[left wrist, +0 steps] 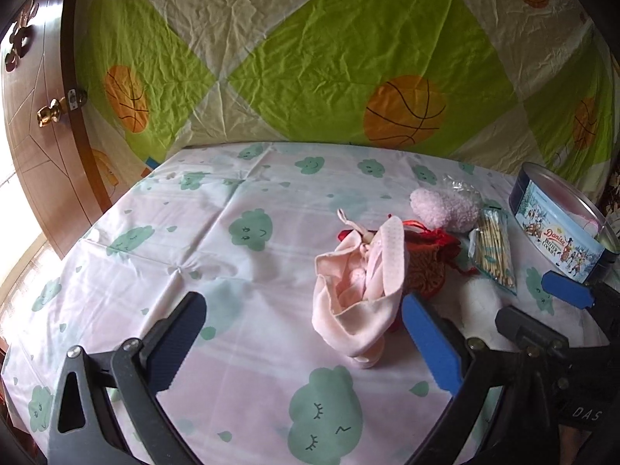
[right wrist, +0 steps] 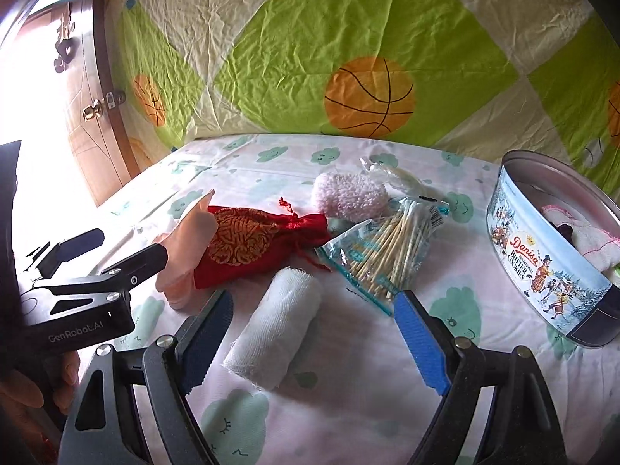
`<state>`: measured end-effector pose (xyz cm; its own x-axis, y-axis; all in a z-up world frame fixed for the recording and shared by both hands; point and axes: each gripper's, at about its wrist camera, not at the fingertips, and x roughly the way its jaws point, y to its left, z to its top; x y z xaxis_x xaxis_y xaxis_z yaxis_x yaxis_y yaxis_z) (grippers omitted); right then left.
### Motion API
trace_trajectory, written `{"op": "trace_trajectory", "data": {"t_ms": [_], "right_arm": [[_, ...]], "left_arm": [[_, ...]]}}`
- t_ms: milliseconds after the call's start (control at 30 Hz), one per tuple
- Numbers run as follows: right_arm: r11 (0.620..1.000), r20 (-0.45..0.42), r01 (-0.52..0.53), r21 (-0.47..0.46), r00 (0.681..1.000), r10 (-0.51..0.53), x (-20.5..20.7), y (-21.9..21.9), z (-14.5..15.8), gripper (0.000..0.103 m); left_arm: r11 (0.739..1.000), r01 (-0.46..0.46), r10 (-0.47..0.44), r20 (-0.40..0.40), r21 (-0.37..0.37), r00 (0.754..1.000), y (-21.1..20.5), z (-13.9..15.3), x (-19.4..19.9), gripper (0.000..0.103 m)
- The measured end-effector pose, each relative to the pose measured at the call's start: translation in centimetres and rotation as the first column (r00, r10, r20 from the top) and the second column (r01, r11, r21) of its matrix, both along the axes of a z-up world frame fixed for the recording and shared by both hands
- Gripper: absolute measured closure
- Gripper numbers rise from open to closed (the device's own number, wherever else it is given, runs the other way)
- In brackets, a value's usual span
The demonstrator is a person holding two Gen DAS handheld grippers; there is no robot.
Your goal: Organize soft objects
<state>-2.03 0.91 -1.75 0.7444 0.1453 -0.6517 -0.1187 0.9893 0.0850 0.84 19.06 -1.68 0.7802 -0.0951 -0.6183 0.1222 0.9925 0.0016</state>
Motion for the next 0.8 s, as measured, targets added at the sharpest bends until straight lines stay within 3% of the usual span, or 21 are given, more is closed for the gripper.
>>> {"op": "trace_trajectory", "data": {"t_ms": [100, 167, 300, 333, 367, 400, 567, 600, 800], "right_arm": [[1.0, -0.048, -0.026, -0.014, 0.999, 0.025, 0.7, 0.5, -0.6, 0.022], [0.998, -0.079, -0.05, -0.024, 0.996, 0.048, 1.2, 1.0, -1.0, 0.033], [0.996, -0.118, -0.091, 0.005, 0.989, 0.091, 1.7, 1.2, -1.7, 0.041], [0.994, -0.117, -0.108, 0.024, 0.987, 0.11, 1.7, 1.2, -1.7, 0.049], [0.991, -0.116, -0.128, 0.042, 0.984, 0.133, 1.7, 1.3, -1.7, 0.058], [0.988, -0.114, -0.146, 0.054, 0.982, 0.151, 1.6, 1.3, -1.7, 0.059], [0.965, -0.105, -0.202, 0.167, 0.97, 0.221, 1.3, 0.5, -1.9, 0.066], [0.961, -0.099, -0.207, 0.183, 0.969, 0.227, 1.2, 0.4, -1.9, 0.067], [0.945, -0.018, -0.264, 0.192, 0.962, 0.272, -0.7, 0.5, -0.9, 0.067]], "left_arm": [[0.999, 0.026, -0.026, -0.019, -0.021, 0.999, -0.5, -0.1, 0.8, 0.0], [0.998, 0.045, -0.047, -0.048, -0.031, 0.998, -1.1, -0.3, 1.6, 0.0], [0.998, 0.052, -0.054, -0.096, -0.032, 0.994, -2.3, -0.8, 3.2, 0.0], [0.999, 0.036, -0.039, -0.102, -0.033, 0.994, -2.4, -0.9, 3.6, 0.001], [0.999, 0.022, -0.026, -0.112, -0.038, 0.993, -2.4, -1.0, 4.1, 0.005], [0.999, 0.01, -0.016, -0.129, -0.05, 0.992, -2.4, -1.2, 4.4, 0.009], [0.986, -0.006, -0.027, -0.194, -0.168, 0.981, -0.9, -2.1, 5.0, 0.058], [0.981, -0.008, -0.03, -0.196, -0.192, 0.98, -0.5, -2.2, 4.9, 0.063], [0.968, -0.012, -0.033, -0.178, -0.25, 0.983, 0.4, -2.2, 3.1, 0.067]]}}
